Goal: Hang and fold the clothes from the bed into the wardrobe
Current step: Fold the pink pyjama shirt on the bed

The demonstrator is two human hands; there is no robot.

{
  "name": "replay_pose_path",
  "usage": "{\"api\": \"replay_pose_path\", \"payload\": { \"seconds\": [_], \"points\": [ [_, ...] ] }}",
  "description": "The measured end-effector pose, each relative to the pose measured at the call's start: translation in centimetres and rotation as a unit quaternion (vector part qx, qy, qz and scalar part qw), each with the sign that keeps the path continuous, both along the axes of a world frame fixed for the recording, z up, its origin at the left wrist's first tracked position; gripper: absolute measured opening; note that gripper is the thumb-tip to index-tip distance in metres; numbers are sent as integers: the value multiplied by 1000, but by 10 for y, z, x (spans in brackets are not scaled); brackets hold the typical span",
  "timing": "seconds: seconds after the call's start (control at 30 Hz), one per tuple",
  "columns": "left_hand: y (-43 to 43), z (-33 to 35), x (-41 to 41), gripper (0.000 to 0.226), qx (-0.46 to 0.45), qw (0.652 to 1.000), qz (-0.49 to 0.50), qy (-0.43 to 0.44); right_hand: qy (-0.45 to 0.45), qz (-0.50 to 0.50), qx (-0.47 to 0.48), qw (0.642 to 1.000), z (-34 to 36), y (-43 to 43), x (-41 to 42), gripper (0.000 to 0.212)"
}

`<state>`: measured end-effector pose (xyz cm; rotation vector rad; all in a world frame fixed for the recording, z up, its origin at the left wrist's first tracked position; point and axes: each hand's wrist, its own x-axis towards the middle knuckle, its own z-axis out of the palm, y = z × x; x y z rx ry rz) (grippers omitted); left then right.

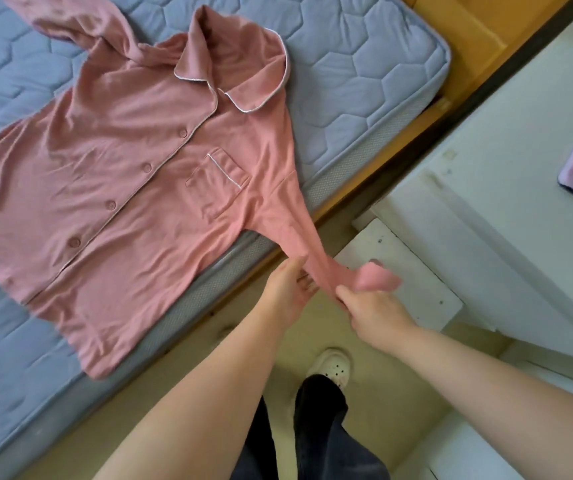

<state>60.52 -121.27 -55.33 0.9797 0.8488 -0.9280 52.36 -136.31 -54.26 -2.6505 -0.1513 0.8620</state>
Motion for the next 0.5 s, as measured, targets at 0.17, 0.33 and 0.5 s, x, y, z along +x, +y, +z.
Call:
{"api": "replay_pose_path", "payload": {
  "seconds": [0.17,0.33,0.5],
  "points": [
    [15,14,8,32,20,999,31,4,119,-193,117,967,2,2,0,16],
    [34,20,14,37,-48,999,3,26,129,-465,239,843,-6,10,52,31],
    [41,14,21,39,-70,997,-11,20,243,-563,326,720,-12,26,84,33]
  ]
}}
